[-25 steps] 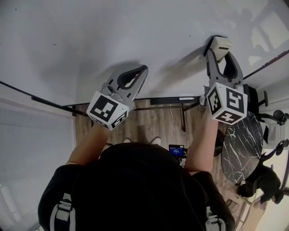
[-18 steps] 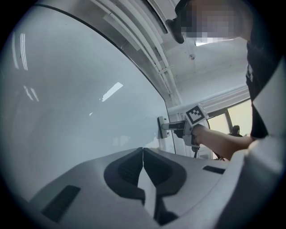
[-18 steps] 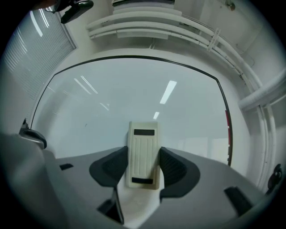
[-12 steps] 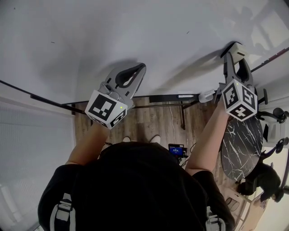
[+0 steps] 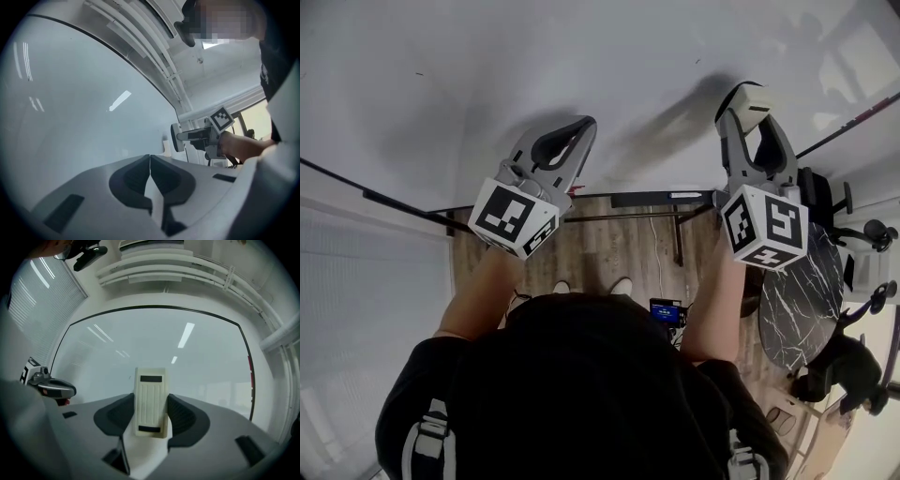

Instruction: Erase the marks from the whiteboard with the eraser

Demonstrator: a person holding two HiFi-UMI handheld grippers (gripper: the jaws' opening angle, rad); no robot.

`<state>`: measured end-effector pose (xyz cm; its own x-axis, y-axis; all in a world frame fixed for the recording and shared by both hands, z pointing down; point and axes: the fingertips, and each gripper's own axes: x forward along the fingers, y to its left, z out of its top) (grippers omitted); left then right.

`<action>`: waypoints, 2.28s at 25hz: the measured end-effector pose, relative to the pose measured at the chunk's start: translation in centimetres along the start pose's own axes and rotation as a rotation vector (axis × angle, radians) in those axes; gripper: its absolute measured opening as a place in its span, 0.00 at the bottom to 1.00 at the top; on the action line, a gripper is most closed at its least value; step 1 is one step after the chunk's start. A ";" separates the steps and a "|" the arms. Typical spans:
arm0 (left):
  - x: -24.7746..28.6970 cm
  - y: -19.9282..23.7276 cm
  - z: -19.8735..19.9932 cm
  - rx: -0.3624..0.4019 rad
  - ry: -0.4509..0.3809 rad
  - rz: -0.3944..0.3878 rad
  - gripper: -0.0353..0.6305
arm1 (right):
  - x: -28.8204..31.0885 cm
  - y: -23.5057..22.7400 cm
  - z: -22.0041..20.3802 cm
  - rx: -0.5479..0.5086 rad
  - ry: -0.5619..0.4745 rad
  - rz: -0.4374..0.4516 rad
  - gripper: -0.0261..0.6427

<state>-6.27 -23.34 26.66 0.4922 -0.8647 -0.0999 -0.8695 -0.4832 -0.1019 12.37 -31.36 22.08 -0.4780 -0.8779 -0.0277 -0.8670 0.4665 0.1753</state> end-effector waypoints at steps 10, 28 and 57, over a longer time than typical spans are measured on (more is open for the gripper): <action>0.3 1.8 3.2 0.058 -0.058 0.016 0.06 | 2.1 9.1 2.3 -0.110 -0.035 0.094 0.37; -1.1 3.4 3.5 0.054 -0.067 0.042 0.06 | 4.6 12.5 3.1 -0.144 -0.049 0.130 0.37; 2.7 1.1 2.3 0.046 -0.057 -0.016 0.06 | 3.2 -5.3 1.5 0.085 -0.091 -0.057 0.37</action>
<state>-5.86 -25.90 23.98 0.5090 -0.8469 -0.1538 -0.8593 -0.4894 -0.1488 15.22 -36.46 19.63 -0.4354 -0.8915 -0.1250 -0.8999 0.4273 0.0869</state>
